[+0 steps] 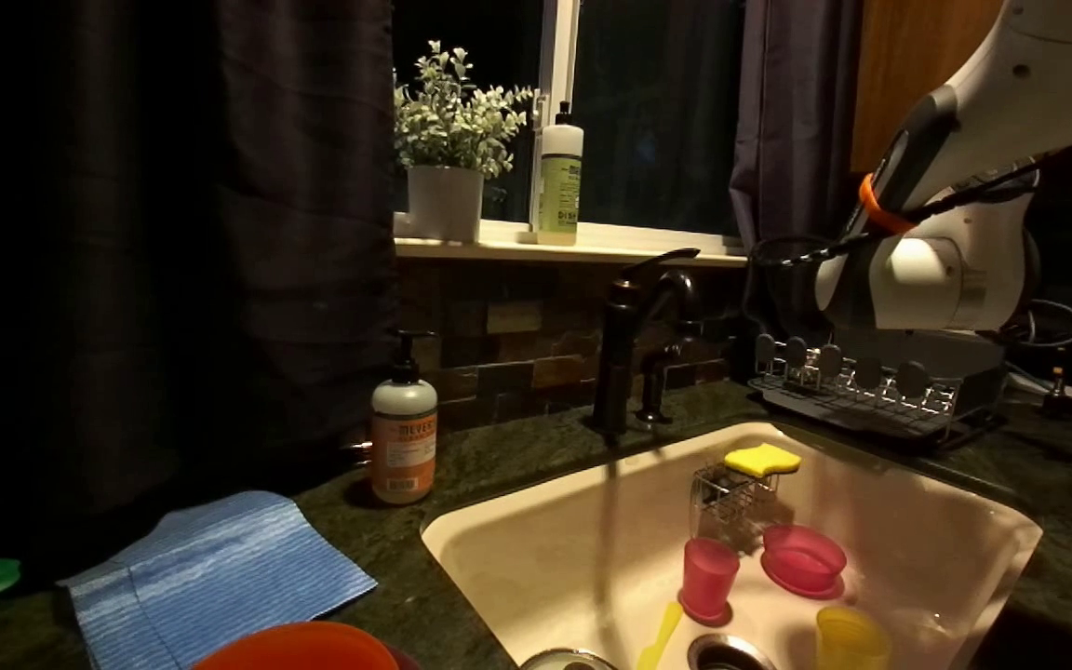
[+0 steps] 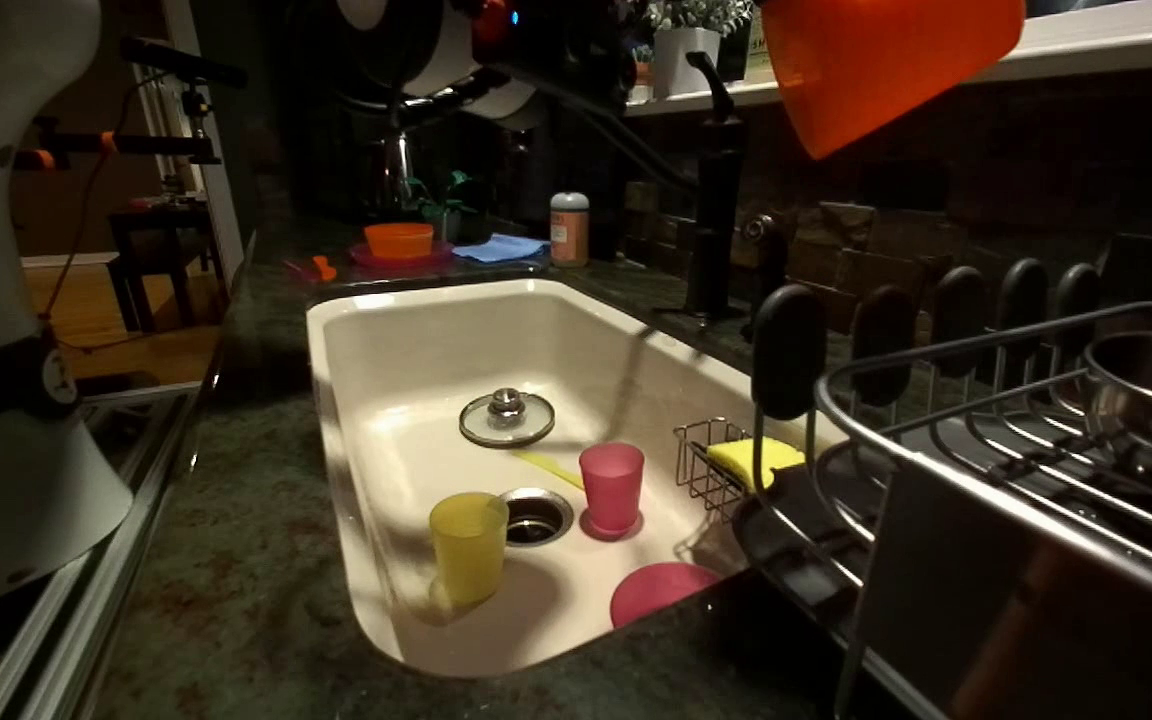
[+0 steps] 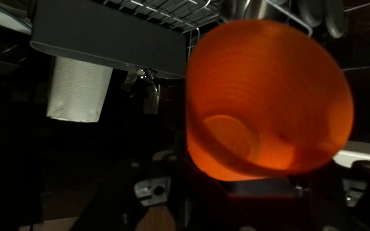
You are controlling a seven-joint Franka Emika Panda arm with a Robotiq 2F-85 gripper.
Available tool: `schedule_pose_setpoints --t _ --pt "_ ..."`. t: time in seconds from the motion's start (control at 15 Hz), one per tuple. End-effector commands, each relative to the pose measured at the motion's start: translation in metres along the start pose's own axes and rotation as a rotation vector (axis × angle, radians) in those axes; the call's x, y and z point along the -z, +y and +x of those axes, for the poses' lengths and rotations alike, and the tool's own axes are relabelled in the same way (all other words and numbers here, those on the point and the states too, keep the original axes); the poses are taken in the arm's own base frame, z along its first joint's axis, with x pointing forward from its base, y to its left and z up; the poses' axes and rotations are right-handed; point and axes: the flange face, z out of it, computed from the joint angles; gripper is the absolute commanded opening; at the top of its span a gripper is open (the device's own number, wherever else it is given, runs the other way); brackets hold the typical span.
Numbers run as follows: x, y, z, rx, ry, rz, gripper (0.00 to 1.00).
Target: Remove the orange cup from the sink
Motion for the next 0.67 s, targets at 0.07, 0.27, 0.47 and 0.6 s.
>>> schedule_pose_setpoints --t 0.07,0.27,0.47,0.6 --pt "0.006 0.016 -0.004 0.032 0.057 -0.079 0.44" --pt "0.005 0.023 -0.008 0.05 0.033 -0.108 0.44" --pt "0.006 0.026 -0.015 0.078 0.009 -0.124 0.44" --pt "0.006 0.027 -0.02 0.092 0.0 -0.135 0.44"
